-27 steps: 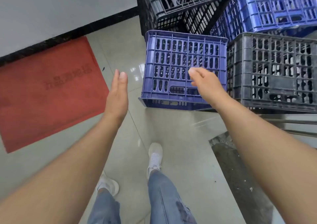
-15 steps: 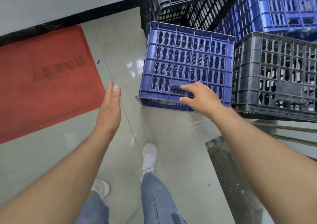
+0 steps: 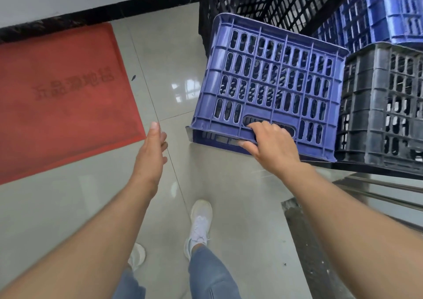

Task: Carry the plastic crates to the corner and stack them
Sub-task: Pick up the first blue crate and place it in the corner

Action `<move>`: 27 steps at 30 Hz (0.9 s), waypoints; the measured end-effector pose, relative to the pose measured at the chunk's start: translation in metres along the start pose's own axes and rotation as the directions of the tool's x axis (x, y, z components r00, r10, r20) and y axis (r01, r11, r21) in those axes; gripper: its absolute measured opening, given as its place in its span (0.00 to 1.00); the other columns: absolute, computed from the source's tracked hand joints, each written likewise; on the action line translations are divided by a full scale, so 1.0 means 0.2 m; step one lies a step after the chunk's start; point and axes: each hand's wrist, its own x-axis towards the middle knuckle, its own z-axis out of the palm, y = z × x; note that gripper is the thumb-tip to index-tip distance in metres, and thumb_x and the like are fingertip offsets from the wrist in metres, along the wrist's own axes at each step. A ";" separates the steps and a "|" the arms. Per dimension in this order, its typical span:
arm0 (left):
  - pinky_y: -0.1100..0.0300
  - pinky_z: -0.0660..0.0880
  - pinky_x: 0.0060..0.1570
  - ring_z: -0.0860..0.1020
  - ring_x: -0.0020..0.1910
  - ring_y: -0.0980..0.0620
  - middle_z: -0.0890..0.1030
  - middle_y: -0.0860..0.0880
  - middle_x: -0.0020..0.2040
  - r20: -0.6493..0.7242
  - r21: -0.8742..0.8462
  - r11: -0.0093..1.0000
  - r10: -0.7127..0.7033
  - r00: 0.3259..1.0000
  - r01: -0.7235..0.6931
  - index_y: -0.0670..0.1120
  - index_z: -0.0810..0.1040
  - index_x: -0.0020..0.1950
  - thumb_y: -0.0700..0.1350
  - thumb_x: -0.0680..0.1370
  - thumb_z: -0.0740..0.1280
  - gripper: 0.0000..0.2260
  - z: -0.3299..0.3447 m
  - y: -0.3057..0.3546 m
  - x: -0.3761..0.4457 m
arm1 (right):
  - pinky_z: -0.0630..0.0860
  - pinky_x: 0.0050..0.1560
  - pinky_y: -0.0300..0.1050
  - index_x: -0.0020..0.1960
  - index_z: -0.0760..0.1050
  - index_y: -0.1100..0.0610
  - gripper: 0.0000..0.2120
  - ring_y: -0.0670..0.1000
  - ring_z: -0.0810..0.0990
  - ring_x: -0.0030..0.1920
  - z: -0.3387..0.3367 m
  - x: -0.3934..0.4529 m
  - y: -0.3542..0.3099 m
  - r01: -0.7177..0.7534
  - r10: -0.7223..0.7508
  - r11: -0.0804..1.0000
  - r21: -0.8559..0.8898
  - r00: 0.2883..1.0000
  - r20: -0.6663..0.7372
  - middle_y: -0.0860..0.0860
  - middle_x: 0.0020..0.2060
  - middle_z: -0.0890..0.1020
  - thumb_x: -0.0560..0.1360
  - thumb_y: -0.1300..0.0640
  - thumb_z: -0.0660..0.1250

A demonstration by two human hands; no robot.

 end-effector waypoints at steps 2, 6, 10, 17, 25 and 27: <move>0.51 0.68 0.64 0.71 0.64 0.54 0.69 0.49 0.72 -0.013 -0.066 0.996 -0.059 0.998 0.058 0.53 0.60 0.75 0.64 0.79 0.46 0.27 -0.03 -0.02 0.04 | 0.67 0.54 0.51 0.67 0.68 0.56 0.27 0.59 0.74 0.57 0.01 0.01 -0.06 -0.016 0.017 1.000 0.008 0.999 -0.039 0.55 0.57 0.77 0.77 0.38 0.56; 0.50 0.68 0.65 0.70 0.67 0.50 0.69 0.47 0.72 -0.037 -0.151 0.978 -0.149 0.988 0.142 0.53 0.61 0.75 0.65 0.79 0.46 0.28 -0.13 -0.06 0.09 | 0.69 0.50 0.51 0.65 0.68 0.58 0.26 0.59 0.74 0.56 0.00 0.03 -0.22 -0.040 0.052 0.993 0.115 0.994 -0.098 0.56 0.56 0.77 0.78 0.39 0.56; 0.50 0.68 0.65 0.70 0.68 0.49 0.69 0.46 0.72 -0.069 -0.172 0.973 -0.168 0.983 0.155 0.52 0.61 0.75 0.64 0.79 0.46 0.28 -0.29 -0.07 0.14 | 0.67 0.46 0.50 0.64 0.68 0.58 0.23 0.58 0.74 0.57 -0.01 0.07 -0.40 -0.048 0.065 0.992 0.115 0.988 -0.144 0.55 0.56 0.75 0.80 0.41 0.52; 0.49 0.67 0.65 0.69 0.68 0.48 0.68 0.44 0.73 -0.121 -0.183 0.969 -0.189 0.975 0.165 0.51 0.61 0.75 0.64 0.79 0.46 0.29 -0.55 -0.12 0.21 | 0.63 0.41 0.49 0.50 0.66 0.57 0.20 0.60 0.75 0.50 -0.05 0.10 -0.62 -0.088 0.118 0.988 0.130 0.963 -0.242 0.55 0.48 0.75 0.80 0.40 0.49; 0.48 0.66 0.65 0.67 0.70 0.47 0.65 0.44 0.74 -0.182 -0.255 0.950 -0.231 0.956 0.181 0.51 0.59 0.76 0.64 0.79 0.47 0.29 -0.86 -0.27 0.35 | 0.64 0.38 0.50 0.43 0.65 0.58 0.22 0.59 0.70 0.39 -0.24 0.13 -0.81 -0.084 0.198 0.942 0.325 0.922 -0.334 0.54 0.36 0.73 0.79 0.39 0.48; 0.47 0.65 0.67 0.66 0.71 0.47 0.64 0.44 0.75 -0.197 -0.249 0.944 -0.268 0.943 0.217 0.51 0.58 0.76 0.64 0.79 0.47 0.29 -0.93 -0.35 0.39 | 0.64 0.38 0.51 0.38 0.66 0.60 0.25 0.58 0.69 0.36 -0.33 0.15 -0.86 -0.053 0.220 0.909 0.413 0.904 -0.367 0.55 0.32 0.73 0.80 0.40 0.49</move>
